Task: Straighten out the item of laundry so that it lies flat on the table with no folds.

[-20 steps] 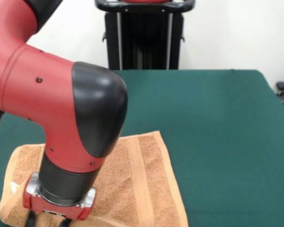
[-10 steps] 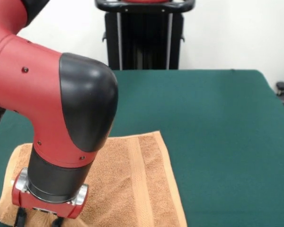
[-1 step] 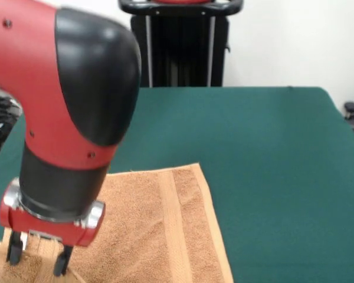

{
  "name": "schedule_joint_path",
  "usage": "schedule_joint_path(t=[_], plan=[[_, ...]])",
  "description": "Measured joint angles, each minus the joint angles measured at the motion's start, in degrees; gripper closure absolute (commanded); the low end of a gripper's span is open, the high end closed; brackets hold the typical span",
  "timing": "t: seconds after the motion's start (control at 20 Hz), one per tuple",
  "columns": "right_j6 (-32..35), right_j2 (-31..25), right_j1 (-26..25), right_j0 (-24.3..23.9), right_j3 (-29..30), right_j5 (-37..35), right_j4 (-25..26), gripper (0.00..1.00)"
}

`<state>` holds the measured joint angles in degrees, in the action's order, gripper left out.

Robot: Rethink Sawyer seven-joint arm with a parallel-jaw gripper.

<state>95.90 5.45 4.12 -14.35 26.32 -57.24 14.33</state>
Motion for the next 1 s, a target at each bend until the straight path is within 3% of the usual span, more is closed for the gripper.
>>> schedule_joint_path(t=[0.4, 1.0], plan=[[0.0, 0.1, 6.3, 0.9, 3.6, 0.0, 0.1, 0.00], [0.0, 0.0, 11.1, 0.8, 5.9, 0.1, -0.8, 0.00]])
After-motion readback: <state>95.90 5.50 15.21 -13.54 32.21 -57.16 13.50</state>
